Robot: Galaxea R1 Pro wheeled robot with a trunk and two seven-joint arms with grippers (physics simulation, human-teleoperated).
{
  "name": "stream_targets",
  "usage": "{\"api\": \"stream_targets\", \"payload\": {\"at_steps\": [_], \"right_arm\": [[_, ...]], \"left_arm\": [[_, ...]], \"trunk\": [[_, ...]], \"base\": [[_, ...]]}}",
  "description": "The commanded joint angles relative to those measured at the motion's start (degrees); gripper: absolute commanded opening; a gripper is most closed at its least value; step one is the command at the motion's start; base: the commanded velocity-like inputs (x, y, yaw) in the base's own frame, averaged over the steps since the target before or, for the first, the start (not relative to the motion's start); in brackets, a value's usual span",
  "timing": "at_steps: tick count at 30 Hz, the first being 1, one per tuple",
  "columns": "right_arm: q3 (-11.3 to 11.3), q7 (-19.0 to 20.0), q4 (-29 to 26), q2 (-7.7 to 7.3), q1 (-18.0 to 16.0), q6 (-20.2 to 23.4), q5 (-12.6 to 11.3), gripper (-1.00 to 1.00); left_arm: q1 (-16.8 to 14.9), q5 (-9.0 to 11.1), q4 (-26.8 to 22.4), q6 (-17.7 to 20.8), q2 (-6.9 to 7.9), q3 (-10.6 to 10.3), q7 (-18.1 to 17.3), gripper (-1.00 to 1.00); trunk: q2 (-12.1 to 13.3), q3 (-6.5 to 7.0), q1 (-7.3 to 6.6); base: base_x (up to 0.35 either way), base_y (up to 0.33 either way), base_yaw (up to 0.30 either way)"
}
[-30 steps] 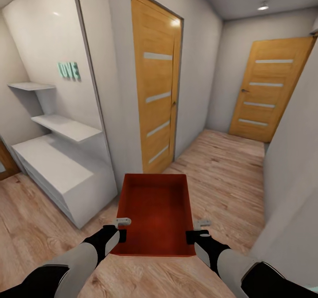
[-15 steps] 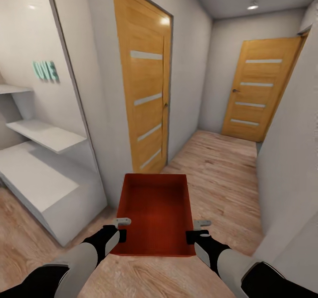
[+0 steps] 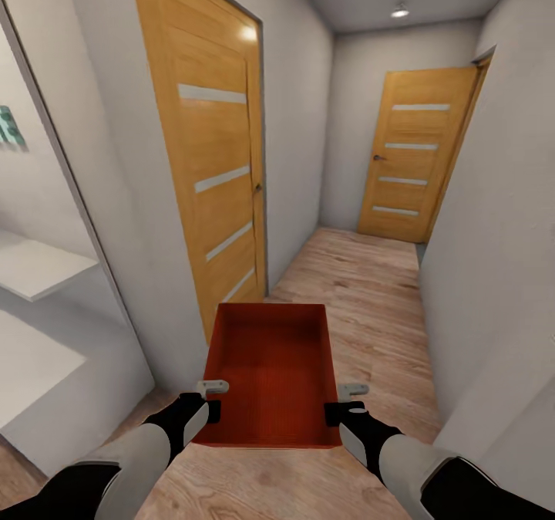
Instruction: Move the two storage containers from the living room to the garage. In the garage, place one container on the floor and stack the other container on top of it (either order is fine).
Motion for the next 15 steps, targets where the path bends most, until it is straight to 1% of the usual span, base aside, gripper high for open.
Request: {"api": "stream_targets", "payload": {"at_steps": [1, 15], "right_arm": [[0.62, -0.32, 0.46, -0.02, -0.03, 0.22, -0.91, -1.0], [0.62, -0.32, 0.48, -0.02, -0.03, 0.22, -0.91, -1.0]], "left_arm": [[-0.05, 0.06, -0.34, 0.3, 1.4, -0.67, 0.38, -1.0], [-0.07, 0.06, -0.34, 0.32, 1.4, -0.67, 0.37, -1.0]], "trunk": [[-0.13, -0.12, 0.07], [-0.13, -0.12, 0.07]], "base": [[0.322, 0.0, -0.243], [0.322, 0.0, -0.243]]}}
